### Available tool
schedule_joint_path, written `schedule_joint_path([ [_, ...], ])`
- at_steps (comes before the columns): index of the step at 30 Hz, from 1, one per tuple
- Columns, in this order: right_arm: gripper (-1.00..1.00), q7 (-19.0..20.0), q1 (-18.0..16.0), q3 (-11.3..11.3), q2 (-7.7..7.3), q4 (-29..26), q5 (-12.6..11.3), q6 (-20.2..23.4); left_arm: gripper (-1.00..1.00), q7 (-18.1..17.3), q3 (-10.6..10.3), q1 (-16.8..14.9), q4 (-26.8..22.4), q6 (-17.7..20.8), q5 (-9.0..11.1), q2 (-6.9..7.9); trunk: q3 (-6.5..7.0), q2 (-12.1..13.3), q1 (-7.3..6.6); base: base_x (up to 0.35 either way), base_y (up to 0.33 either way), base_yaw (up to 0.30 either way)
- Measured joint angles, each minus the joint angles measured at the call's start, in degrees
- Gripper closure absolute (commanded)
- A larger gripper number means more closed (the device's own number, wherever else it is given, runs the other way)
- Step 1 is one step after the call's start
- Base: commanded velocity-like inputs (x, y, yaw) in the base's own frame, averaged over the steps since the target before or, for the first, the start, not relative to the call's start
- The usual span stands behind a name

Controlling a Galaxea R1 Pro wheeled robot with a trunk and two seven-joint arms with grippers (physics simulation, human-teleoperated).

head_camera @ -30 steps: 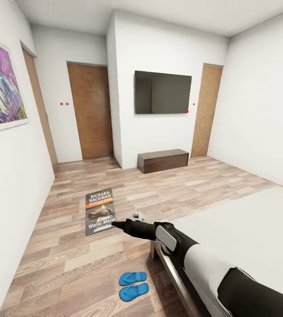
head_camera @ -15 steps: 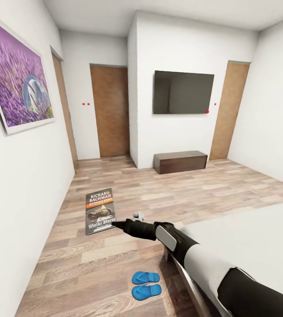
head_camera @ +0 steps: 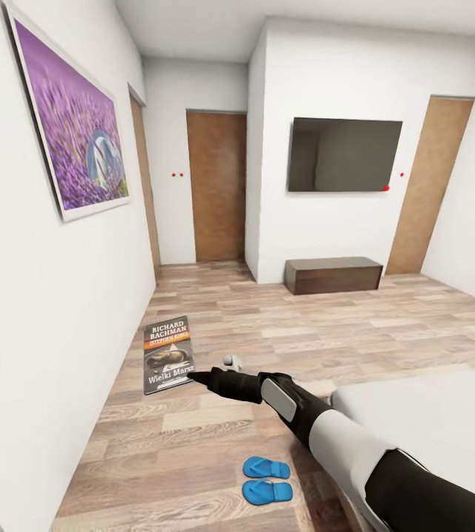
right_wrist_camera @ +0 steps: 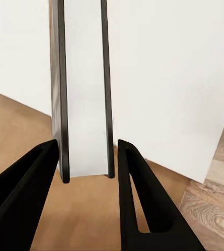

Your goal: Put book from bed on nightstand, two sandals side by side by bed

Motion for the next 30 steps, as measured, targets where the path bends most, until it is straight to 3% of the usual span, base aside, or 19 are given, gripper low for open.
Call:
schedule_joint_path([
  [17,1.0,0.0,0.07,-0.08,0.0,0.0,-0.15,0.0,-1.0,-0.03,-0.09,0.02,-0.04,0.05,-0.39,0.03,0.0,0.0,0.0,0.0,0.0,0.261],
  [25,1.0,-0.01,0.09,-0.14,0.0,0.07,-4.44,0.0,-1.0,-0.03,-0.07,0.02,-0.04,0.1,-0.46,0.07,0.0,0.0,0.0,0.0,0.0,0.26],
  [30,1.0,-0.01,0.08,-0.19,0.0,0.53,-5.8,-0.02,-1.0,-0.03,-0.08,0.02,-0.04,0.13,-0.53,0.12,-0.01,0.0,0.0,0.0,0.0,0.183],
])
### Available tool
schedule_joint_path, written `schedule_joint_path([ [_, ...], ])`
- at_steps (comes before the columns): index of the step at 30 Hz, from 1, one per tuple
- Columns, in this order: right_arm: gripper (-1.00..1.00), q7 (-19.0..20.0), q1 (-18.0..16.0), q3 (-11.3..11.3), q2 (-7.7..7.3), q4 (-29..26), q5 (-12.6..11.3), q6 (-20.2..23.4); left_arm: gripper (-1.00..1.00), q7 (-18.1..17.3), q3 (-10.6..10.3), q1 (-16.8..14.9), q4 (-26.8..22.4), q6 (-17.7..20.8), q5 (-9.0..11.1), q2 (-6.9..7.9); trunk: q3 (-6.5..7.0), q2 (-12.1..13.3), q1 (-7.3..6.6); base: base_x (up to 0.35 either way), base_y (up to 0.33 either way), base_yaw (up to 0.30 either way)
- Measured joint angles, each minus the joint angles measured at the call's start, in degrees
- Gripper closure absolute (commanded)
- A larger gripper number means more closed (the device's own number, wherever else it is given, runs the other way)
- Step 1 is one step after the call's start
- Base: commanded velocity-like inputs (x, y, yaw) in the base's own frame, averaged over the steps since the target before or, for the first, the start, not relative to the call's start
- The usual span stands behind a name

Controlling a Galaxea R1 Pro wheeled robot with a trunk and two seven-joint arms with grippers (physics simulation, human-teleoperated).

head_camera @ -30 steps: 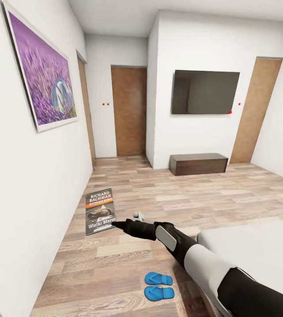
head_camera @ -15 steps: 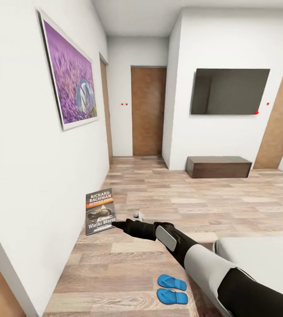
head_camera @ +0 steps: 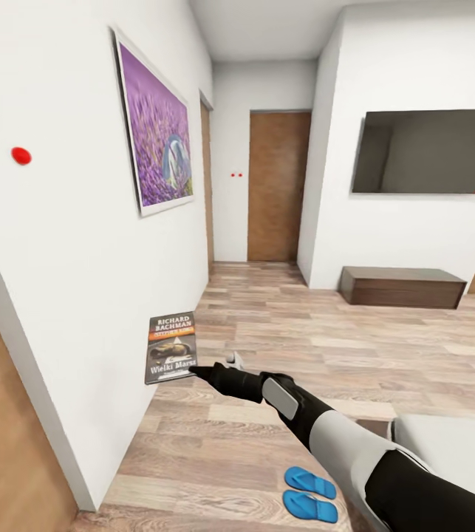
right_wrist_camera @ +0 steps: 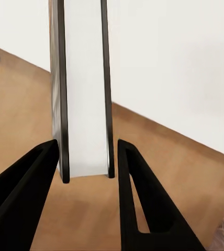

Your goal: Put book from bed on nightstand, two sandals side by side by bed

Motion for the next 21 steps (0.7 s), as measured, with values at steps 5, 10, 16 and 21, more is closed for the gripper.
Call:
schedule_joint_path([
  [5,1.0,0.0,-0.02,-0.04,0.0,0.57,-0.6,-0.02,-1.0,-0.02,0.0,0.0,0.0,0.01,-0.05,0.06,-0.01,0.0,0.0,0.0,0.0,0.06],
  [10,1.0,0.0,-0.01,-0.13,0.0,1.06,-0.75,-0.15,-1.0,-0.03,-0.06,0.0,0.0,0.01,-0.1,0.09,-0.01,0.0,0.0,0.0,0.0,0.017],
  [16,1.0,0.01,0.0,-0.13,0.0,3.49,-1.58,-1.41,-1.0,-0.06,-0.15,0.0,0.0,0.01,-0.15,0.15,-0.01,0.0,0.0,0.0,0.0,0.005],
  [21,1.0,0.12,-0.02,-0.28,-0.01,6.06,-4.86,-3.27,-1.0,-0.06,-0.18,0.0,0.0,0.01,-0.19,0.22,-0.01,0.0,0.0,0.0,0.0,0.001],
])
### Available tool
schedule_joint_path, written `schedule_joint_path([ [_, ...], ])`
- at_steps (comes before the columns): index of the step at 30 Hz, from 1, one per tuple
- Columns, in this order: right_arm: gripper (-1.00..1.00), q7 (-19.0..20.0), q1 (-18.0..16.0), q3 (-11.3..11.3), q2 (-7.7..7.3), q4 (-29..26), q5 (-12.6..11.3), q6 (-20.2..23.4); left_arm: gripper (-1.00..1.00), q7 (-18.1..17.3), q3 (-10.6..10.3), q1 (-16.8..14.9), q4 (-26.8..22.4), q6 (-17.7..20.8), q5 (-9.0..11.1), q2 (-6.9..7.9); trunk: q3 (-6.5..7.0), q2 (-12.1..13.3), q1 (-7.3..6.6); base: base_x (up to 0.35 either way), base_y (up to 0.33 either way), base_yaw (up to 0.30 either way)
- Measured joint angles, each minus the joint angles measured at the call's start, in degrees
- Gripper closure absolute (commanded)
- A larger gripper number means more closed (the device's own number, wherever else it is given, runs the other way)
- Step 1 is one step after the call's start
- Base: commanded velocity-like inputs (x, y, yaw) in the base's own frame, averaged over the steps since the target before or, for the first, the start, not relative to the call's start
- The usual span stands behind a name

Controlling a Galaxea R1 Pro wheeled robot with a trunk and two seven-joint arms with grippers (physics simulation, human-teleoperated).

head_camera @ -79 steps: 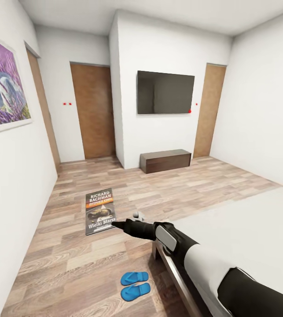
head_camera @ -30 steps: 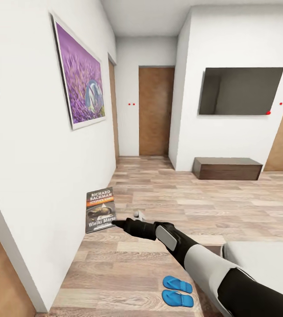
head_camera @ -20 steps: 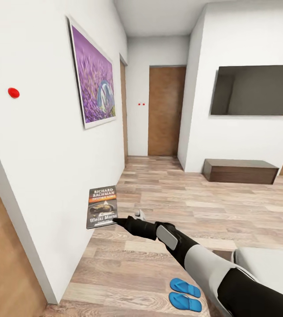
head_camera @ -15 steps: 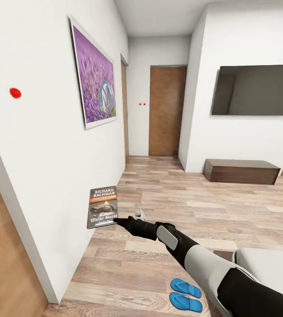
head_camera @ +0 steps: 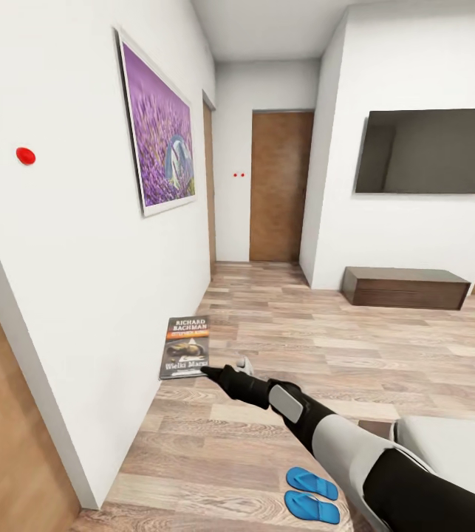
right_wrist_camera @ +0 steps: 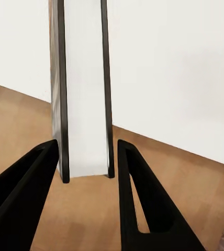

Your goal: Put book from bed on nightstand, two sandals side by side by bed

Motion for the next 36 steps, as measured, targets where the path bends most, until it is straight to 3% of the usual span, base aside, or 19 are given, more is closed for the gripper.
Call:
schedule_joint_path([
  [4,1.0,0.25,0.01,0.01,0.0,0.87,-2.36,-0.46,-1.0,0.04,-0.01,0.0,0.0,0.0,-0.02,0.02,0.0,0.0,0.0,0.0,0.0,0.0],
  [9,1.0,-0.04,0.02,0.06,0.0,1.86,-3.68,-0.77,-1.0,0.07,-0.04,0.0,0.0,0.05,-0.02,0.2,0.0,0.0,0.0,0.009,0.0,0.0],
  [31,1.0,-0.24,0.01,0.19,0.0,4.16,-4.39,-0.65,-1.0,0.32,-0.13,0.0,0.0,0.14,-0.11,0.29,0.0,-0.01,-0.02,0.136,0.0,0.0],
  [36,1.0,-0.25,0.02,0.19,0.0,4.23,-4.38,-0.8,-1.0,0.32,-0.2,0.0,0.0,0.13,-1.22,0.13,0.0,0.0,-0.02,0.207,0.0,0.0],
])
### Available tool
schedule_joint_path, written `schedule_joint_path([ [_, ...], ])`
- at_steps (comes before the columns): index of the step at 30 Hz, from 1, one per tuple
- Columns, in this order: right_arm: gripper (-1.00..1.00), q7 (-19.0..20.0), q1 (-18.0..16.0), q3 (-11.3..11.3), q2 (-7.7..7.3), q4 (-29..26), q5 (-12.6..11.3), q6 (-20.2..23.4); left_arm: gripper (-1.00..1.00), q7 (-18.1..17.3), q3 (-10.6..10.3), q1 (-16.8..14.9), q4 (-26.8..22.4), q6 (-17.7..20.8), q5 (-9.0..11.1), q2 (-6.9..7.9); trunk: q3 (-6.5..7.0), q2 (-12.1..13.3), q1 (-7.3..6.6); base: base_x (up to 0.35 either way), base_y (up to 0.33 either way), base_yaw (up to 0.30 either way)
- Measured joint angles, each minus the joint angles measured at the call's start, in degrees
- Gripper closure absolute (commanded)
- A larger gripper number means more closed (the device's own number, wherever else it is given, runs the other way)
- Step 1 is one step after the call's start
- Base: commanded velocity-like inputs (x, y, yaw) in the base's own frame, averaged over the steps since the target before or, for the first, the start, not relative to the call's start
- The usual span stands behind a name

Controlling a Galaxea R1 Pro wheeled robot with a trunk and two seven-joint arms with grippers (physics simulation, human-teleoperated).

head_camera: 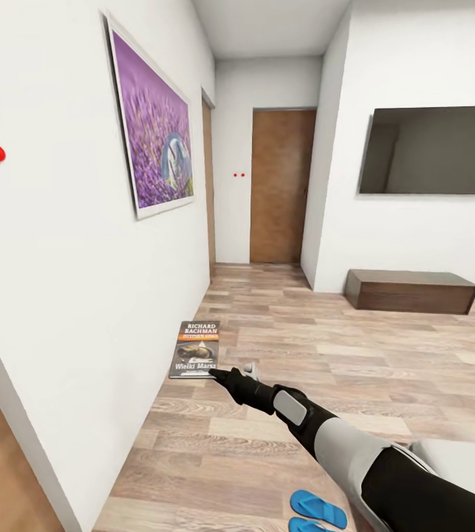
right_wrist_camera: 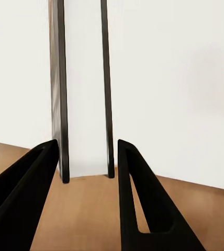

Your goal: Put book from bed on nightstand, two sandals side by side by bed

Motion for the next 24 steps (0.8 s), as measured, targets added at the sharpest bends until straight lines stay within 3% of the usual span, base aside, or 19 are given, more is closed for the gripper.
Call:
schedule_joint_path([
  [5,1.0,-0.01,0.0,-0.03,0.0,0.04,0.01,-0.07,-1.0,0.06,0.03,0.0,0.0,0.06,-1.74,-0.16,0.0,0.0,0.0,0.186,0.021,0.0],
  [11,1.0,0.0,0.0,-0.16,0.0,-0.04,-0.12,-0.04,-1.0,0.04,0.0,0.41,0.04,0.17,-2.27,-0.46,0.0,0.0,0.01,0.106,0.032,0.0],
  [24,1.0,0.0,0.0,-0.25,0.0,0.35,-0.76,0.02,-1.0,0.1,-0.03,1.99,0.0,-0.19,-2.73,-4.14,0.0,0.0,0.02,0.014,0.004,0.0],
])
